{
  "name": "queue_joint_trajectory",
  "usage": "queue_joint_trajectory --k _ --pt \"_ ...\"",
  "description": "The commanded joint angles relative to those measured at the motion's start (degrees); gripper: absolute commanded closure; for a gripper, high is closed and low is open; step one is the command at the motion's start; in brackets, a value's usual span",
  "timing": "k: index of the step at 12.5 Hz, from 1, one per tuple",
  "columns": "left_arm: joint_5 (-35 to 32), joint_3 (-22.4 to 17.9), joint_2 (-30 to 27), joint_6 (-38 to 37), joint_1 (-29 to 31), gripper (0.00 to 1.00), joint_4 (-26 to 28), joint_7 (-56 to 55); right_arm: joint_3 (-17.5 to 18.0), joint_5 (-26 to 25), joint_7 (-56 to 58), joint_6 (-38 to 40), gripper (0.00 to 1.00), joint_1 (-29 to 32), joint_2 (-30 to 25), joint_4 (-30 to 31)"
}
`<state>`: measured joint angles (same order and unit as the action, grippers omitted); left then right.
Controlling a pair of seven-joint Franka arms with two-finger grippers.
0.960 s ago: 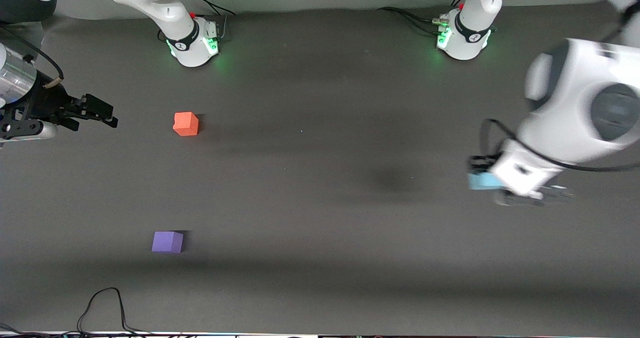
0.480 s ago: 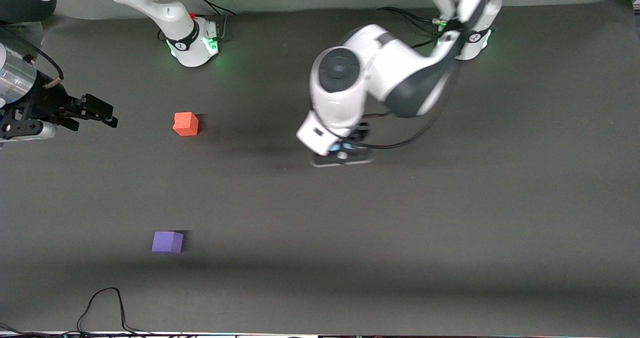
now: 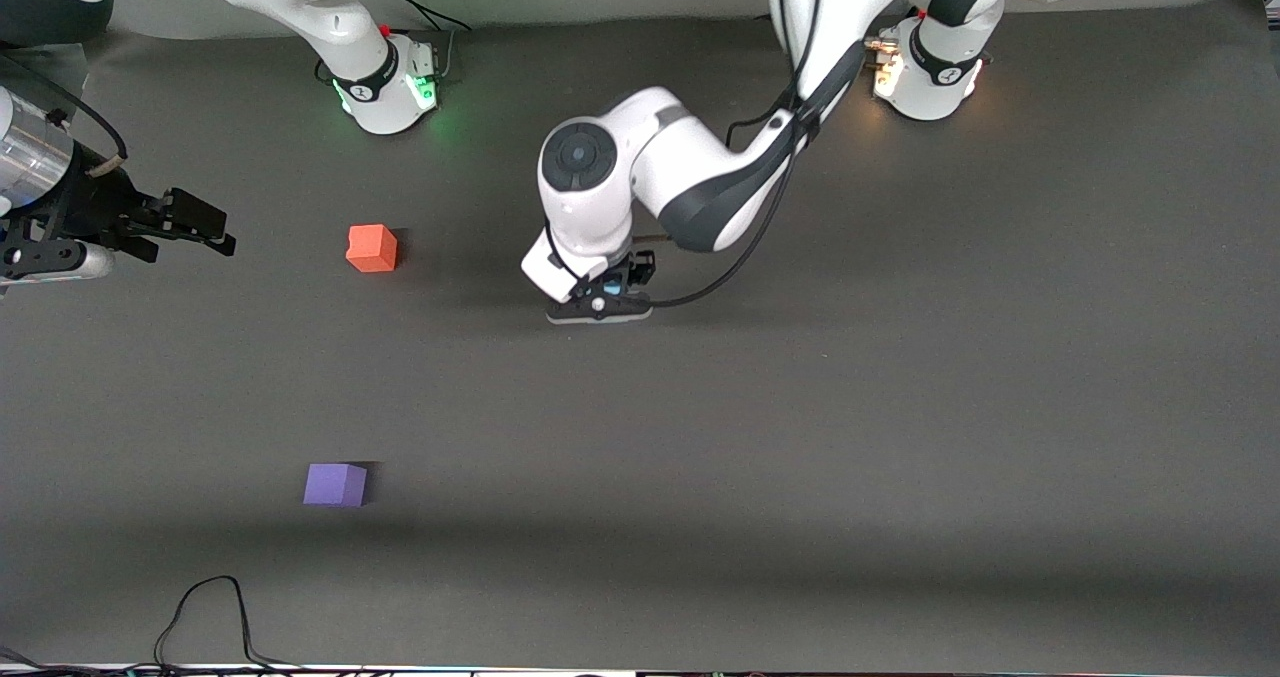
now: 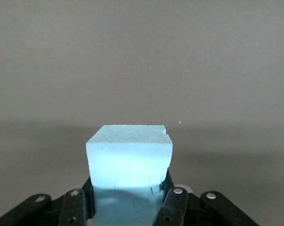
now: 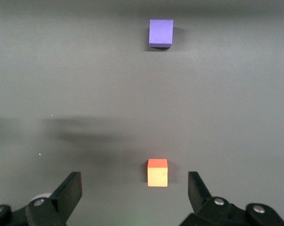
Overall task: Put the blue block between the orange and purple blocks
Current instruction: 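Carry the blue cube with the left gripper toward the table middle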
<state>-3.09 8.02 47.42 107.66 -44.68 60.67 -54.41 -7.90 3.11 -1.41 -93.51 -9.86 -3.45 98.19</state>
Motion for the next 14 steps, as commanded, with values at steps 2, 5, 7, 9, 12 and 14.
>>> queue_joint_trajectory --k 2,5,7,9,12,14 --pt "-5.6 -0.7 4.9 4.8 -3.7 0.76 1.1 -5.9 -0.5 0.0 1.1 -0.3 0.00 -0.5 -0.2 0.0" --pt "-6.7 -0.7 8.4 9.0 -4.2 0.76 2.3 -7.5 -0.4 0.1 1.1 -0.3 0.00 -0.5 -0.1 -0.1" --pt "-7.5 -0.7 9.1 11.7 -4.2 0.76 3.9 -7.6 -0.4 0.1 1.1 -0.2 0.00 -0.5 -0.2 -0.1" --pt "-7.5 -0.8 9.5 12.0 -4.1 0.71 3.9 -7.6 -0.4 0.1 1.1 -0.2 0.00 -0.5 -0.2 0.0" --pt "-7.4 -0.8 9.4 11.4 -3.8 0.07 3.9 -7.5 -0.4 0.1 1.1 -0.2 0.00 -0.5 -0.2 -0.1" --pt "-7.2 -0.8 8.5 10.6 -3.7 0.00 3.8 -7.6 -0.4 0.1 1.1 -0.2 0.00 -0.5 -0.1 -0.1"
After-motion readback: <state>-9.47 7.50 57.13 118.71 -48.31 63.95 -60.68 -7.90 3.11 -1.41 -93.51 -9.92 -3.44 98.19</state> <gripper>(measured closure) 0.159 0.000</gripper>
